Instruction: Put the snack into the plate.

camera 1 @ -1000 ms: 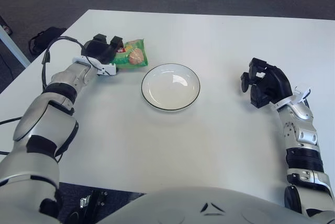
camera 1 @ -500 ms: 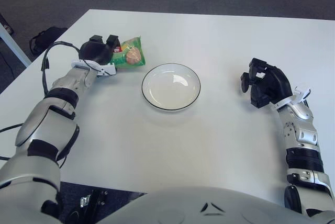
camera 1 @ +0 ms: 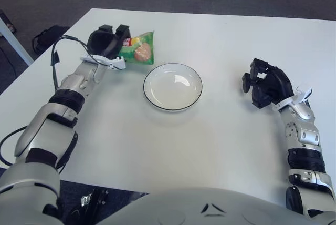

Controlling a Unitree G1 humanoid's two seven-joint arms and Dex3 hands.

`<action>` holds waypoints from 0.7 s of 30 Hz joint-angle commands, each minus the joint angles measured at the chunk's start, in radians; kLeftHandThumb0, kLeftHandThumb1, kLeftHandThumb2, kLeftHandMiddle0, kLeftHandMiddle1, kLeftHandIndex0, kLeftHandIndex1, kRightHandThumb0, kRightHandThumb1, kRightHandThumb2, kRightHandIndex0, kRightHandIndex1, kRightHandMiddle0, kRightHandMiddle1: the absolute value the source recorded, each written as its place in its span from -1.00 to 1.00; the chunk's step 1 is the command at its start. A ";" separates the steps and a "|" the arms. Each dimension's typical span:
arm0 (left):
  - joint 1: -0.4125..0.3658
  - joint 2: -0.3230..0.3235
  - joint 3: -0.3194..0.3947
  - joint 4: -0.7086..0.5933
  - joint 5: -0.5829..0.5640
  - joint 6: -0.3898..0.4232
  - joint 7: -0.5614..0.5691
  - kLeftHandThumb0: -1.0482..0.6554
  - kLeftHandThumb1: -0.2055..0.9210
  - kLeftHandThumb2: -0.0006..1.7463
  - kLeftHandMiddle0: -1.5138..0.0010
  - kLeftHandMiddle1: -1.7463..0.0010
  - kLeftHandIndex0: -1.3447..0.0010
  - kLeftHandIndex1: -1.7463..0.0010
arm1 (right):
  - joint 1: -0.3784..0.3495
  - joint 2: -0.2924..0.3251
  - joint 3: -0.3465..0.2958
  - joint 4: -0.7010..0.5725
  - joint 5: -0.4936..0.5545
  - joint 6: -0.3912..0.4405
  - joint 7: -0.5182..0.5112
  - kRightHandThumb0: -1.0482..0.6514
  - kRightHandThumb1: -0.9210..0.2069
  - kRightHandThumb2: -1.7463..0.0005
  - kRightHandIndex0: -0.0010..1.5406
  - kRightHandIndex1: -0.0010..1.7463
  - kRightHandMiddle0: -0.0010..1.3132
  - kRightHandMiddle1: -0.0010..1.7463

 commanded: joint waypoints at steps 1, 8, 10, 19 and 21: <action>0.085 0.002 0.062 -0.191 -0.037 -0.001 -0.030 0.23 -0.44 0.78 0.00 -0.97 0.18 -1.00 | 0.005 -0.015 0.000 -0.029 -0.007 0.036 -0.020 0.22 0.80 -1.00 0.19 0.89 0.12 1.00; 0.155 -0.008 0.135 -0.357 -0.122 -0.024 -0.144 0.23 -0.45 0.78 -0.04 -0.94 0.19 -1.00 | 0.011 -0.015 0.005 -0.045 -0.010 0.060 -0.033 0.22 0.80 -1.00 0.18 0.90 0.11 1.00; 0.161 -0.012 0.151 -0.379 -0.137 -0.032 -0.166 0.23 -0.46 0.78 -0.05 -0.94 0.19 -1.00 | 0.013 -0.013 0.008 -0.050 -0.011 0.066 -0.037 0.22 0.79 -1.00 0.18 0.91 0.11 1.00; 0.229 -0.065 0.187 -0.545 -0.215 -0.134 -0.253 0.23 -0.48 0.80 -0.06 -0.95 0.18 -1.00 | 0.020 -0.020 0.015 -0.063 -0.012 0.086 -0.039 0.22 0.78 -1.00 0.16 0.93 0.10 1.00; 0.246 -0.074 0.182 -0.576 -0.227 -0.162 -0.278 0.23 -0.48 0.81 -0.06 -0.95 0.18 -1.00 | 0.020 -0.019 0.017 -0.065 -0.013 0.088 -0.039 0.22 0.78 -1.00 0.16 0.94 0.10 1.00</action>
